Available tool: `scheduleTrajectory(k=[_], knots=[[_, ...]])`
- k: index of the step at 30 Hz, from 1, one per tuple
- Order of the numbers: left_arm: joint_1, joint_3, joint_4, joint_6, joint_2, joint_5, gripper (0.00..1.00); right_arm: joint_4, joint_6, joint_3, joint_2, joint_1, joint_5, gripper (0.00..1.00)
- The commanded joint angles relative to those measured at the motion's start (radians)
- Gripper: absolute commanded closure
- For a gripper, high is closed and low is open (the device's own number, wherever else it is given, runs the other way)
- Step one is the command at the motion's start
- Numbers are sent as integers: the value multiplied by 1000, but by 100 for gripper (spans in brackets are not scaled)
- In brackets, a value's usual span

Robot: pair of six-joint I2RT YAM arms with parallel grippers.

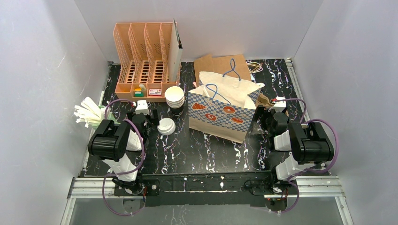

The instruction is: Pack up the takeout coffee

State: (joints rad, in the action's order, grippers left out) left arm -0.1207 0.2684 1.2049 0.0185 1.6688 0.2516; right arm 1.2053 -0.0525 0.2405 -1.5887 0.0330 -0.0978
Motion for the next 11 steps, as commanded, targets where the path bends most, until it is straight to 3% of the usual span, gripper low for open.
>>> scheduleTrajectory(k=[1, 11], knots=[[4, -8, 35, -14, 4, 1, 2, -13, -1, 20, -8, -4, -7, 2], [10, -5, 30, -15, 5, -12, 2, -13, -2, 19, -7, -4, -7, 2]])
